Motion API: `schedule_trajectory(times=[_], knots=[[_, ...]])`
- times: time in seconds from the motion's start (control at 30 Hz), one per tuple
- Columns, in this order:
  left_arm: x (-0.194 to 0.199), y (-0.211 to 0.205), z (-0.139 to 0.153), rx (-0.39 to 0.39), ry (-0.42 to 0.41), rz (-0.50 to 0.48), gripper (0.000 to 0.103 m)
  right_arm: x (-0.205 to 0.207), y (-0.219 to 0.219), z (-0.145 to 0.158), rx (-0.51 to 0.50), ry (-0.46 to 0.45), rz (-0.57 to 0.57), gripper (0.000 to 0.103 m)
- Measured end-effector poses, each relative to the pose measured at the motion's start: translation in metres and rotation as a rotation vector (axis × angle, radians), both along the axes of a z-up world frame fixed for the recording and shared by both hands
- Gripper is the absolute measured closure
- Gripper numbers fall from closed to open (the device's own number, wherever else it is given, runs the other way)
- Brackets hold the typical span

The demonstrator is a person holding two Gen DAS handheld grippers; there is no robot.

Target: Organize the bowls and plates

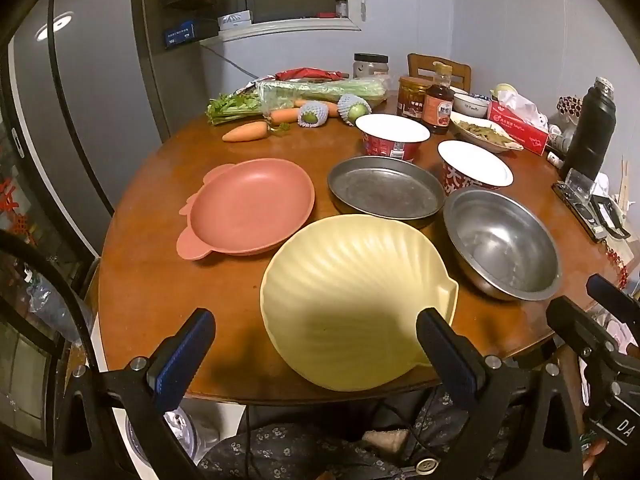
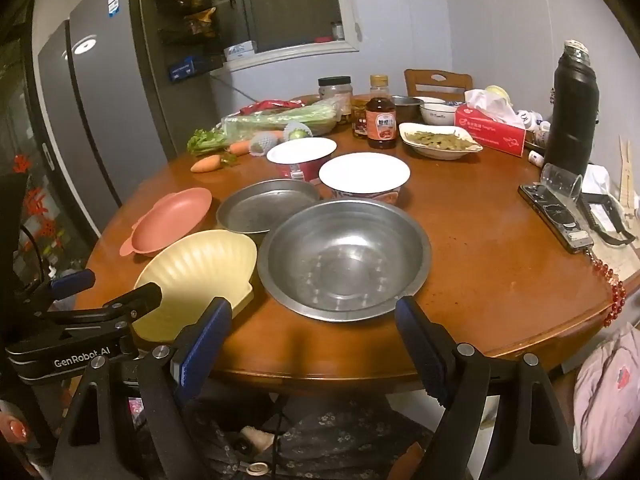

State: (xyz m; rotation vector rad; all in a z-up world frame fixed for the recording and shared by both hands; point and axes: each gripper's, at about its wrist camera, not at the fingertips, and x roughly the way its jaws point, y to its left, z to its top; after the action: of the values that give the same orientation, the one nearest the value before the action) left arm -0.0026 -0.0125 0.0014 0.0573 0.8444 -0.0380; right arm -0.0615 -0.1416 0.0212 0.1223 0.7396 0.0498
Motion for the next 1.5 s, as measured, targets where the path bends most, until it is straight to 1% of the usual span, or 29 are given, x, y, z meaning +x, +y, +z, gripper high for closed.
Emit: schedule_trajectory(times=[0.47, 1.5], knots=[[-0.0021, 0.0007, -0.002, 0.001, 0.002, -0.012, 0.002, 0.0014, 0.0014, -0.0021, -0.008, 0.014, 0.01, 0.018], [-0.0055, 0.0015, 0.0016, 0.004, -0.002, -0.02, 0.002, -0.0009, 0.0019, 0.0021, -0.014, 0.01, 0.008, 0.018]])
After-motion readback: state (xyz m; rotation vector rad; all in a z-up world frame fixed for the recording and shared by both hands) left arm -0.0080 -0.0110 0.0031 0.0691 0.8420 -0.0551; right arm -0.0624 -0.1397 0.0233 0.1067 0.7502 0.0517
